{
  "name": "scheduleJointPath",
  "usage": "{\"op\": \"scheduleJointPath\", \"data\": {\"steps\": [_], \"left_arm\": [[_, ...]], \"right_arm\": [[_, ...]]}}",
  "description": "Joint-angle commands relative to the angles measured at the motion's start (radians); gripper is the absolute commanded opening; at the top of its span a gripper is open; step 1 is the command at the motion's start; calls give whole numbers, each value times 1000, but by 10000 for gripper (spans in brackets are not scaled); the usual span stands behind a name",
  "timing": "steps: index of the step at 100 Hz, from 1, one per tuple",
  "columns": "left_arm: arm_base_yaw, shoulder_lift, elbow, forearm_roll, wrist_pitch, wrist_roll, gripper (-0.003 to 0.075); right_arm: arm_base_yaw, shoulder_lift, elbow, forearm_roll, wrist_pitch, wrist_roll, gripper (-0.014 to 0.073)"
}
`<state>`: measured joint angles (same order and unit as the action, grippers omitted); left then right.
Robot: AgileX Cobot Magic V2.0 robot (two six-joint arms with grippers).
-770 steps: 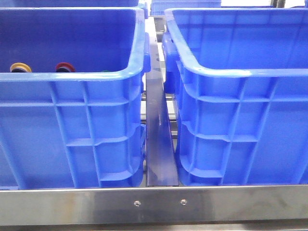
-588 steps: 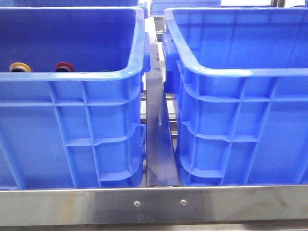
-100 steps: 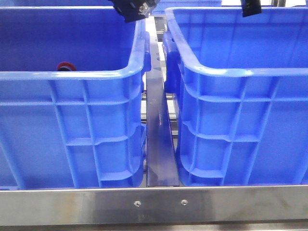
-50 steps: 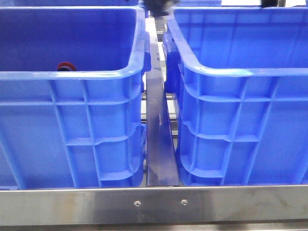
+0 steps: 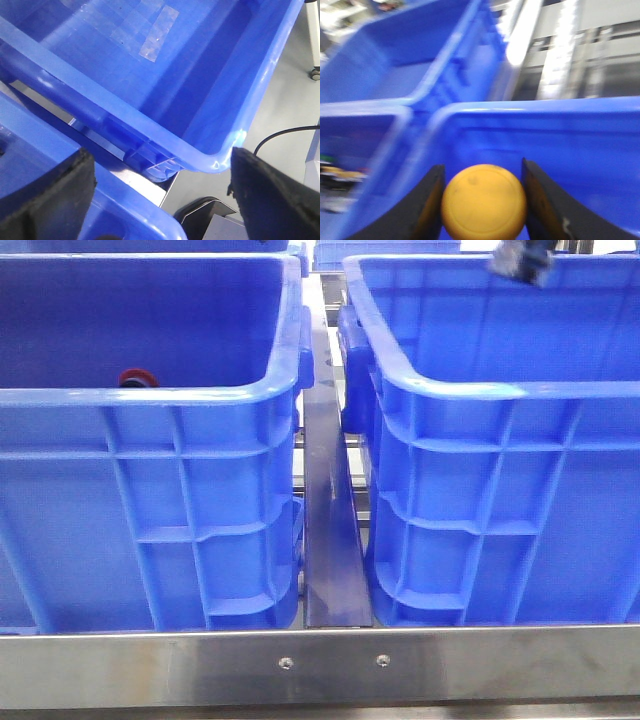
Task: Pick red and yellow buttons and place in box
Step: 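Move the yellow button with the right gripper down into the empty bin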
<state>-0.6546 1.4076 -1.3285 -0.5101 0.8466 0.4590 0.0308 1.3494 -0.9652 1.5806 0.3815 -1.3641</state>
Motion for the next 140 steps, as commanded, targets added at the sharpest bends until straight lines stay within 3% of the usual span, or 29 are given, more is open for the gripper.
{"op": "scheduleJointPath", "data": {"steps": [1, 37, 76, 119, 140], "left_arm": [[-7, -34, -34, -29, -40, 1, 526], [-7, -34, -34, -30, -40, 1, 526], [-7, -34, -34, -30, -44, 1, 526], [-7, -34, -34, -32, -44, 1, 526], [-7, -34, -34, -32, -44, 1, 526]], "right_arm": [[-5, 19, -37, 42, -48, -108, 111], [-5, 251, -178, 149, -108, -288, 111], [-5, 431, -269, 160, -128, -290, 111], [-5, 461, -279, 162, -128, -290, 114], [-5, 461, -275, 162, -127, -290, 231]]}}
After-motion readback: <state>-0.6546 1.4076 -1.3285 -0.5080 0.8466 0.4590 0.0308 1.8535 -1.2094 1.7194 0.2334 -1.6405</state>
